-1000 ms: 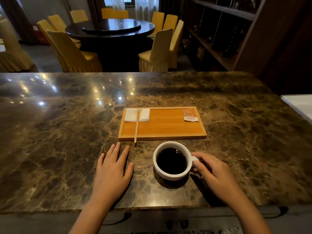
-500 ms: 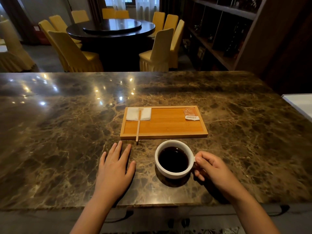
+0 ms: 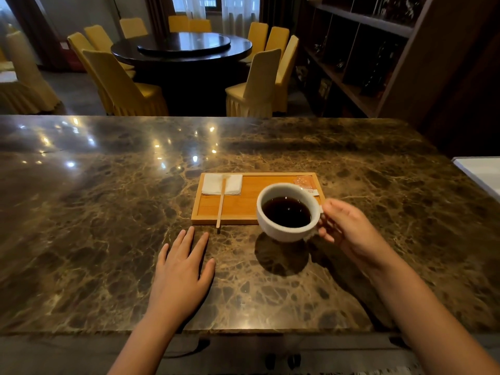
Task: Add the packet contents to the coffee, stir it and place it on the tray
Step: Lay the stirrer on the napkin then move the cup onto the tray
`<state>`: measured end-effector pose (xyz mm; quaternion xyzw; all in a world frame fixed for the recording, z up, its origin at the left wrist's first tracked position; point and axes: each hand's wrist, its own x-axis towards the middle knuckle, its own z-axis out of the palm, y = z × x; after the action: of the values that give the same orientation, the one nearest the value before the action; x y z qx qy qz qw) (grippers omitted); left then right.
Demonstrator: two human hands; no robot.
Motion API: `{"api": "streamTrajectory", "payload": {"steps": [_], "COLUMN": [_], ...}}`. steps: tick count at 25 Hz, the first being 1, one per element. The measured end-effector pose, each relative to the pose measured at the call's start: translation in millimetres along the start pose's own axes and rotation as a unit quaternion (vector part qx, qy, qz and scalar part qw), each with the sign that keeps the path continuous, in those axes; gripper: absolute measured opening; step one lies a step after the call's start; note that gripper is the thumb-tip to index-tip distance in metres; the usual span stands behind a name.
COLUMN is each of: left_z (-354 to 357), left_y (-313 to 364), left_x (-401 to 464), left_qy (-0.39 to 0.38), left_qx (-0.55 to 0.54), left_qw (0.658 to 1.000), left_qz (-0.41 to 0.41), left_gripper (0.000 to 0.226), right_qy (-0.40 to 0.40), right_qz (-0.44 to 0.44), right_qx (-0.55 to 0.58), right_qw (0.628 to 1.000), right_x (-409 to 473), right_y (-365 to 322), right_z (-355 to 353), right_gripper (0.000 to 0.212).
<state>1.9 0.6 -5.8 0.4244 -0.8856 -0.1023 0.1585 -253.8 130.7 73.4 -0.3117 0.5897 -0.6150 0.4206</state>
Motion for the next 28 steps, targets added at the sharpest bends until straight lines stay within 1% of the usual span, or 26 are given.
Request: {"api": "streamTrajectory", "payload": {"steps": [5, 10, 15, 22, 25, 28], "left_z": [-2, -4, -3, -1, -1, -1], "left_y": [2, 3, 3, 2, 2, 2], "left_x": [-1, -2, -1, -1, -1, -1], "left_qy": [0.007, 0.013, 0.01, 0.015, 0.011, 0.012], "left_qx": [-0.007, -0.009, -0.007, -0.005, -0.004, -0.004], "left_qw": [1.0, 1.0, 1.0, 1.0, 1.0, 1.0], "left_qz": [-0.001, -0.004, -0.004, -0.002, -0.002, -0.003], "left_gripper": [0.066, 0.066, 0.066, 0.064, 0.065, 0.065], "right_qy": [0.027, 0.039, 0.043, 0.049, 0.09, 0.147], "right_qz": [-0.026, 0.002, 0.026, 0.046, 0.043, 0.018], "right_qx": [-0.022, -0.059, -0.055, -0.107, -0.144, -0.157], "right_qw": [0.999, 0.998, 0.997, 0.992, 0.984, 0.976], "right_x": [44, 72, 75, 79, 77, 76], "right_y": [-18, -4, 6, 12, 14, 13], "right_z": [3, 1, 5, 5, 6, 12], "right_gripper": [0.034, 0.029, 0.028, 0.028, 0.03, 0.026]}}
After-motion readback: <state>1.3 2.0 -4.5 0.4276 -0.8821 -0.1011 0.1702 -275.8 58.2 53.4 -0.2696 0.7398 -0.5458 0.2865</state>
